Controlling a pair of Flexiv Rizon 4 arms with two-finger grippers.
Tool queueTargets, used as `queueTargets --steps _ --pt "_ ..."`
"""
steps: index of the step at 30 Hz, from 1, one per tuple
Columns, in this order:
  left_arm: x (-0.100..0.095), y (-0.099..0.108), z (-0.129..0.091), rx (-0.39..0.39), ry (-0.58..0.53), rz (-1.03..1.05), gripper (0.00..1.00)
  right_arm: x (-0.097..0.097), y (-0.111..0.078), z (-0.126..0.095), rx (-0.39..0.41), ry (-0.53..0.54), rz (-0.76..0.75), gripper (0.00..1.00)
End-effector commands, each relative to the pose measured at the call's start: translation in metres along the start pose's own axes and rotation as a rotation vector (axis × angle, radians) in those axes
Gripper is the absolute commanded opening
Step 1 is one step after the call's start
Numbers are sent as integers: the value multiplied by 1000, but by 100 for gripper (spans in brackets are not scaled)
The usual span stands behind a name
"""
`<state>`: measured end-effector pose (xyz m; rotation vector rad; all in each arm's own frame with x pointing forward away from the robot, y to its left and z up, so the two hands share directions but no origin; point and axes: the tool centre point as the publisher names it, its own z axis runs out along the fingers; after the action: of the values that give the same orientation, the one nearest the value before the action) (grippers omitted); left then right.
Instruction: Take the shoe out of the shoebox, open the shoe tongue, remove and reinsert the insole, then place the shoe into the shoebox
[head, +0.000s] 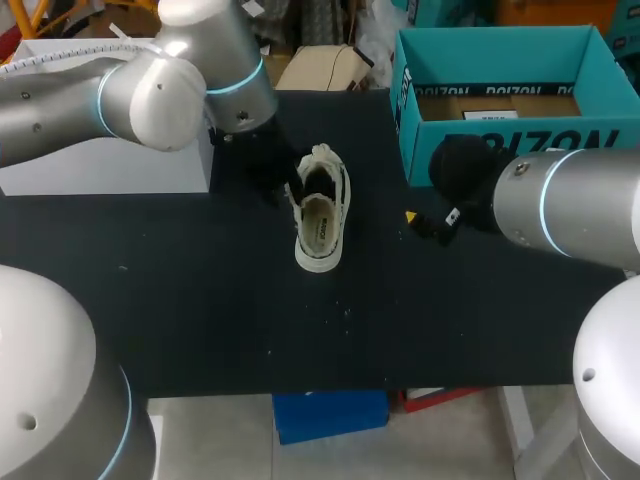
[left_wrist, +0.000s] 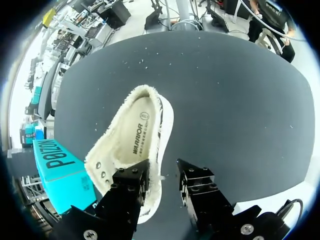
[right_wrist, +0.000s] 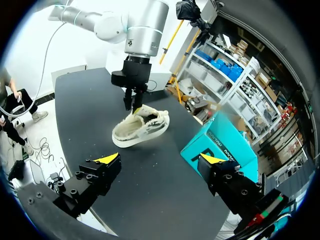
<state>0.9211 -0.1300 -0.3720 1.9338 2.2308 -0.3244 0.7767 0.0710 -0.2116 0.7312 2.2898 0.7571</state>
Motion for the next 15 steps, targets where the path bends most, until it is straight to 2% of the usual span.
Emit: queueTargets --steps 1,8,12,15 --pt "3 1 19 -8 3 -9 32 1 -1 1 -1 -1 1 100" --pt "8 13 38 -62 14 -20 29 1 -1 1 -1 -1 1 100" --pt "5 18 39 -84 5 -21 29 1 -1 1 -1 -1 1 100" --pt "3 24 41 -113 24 -9 18 1 -1 1 -1 -1 1 100"
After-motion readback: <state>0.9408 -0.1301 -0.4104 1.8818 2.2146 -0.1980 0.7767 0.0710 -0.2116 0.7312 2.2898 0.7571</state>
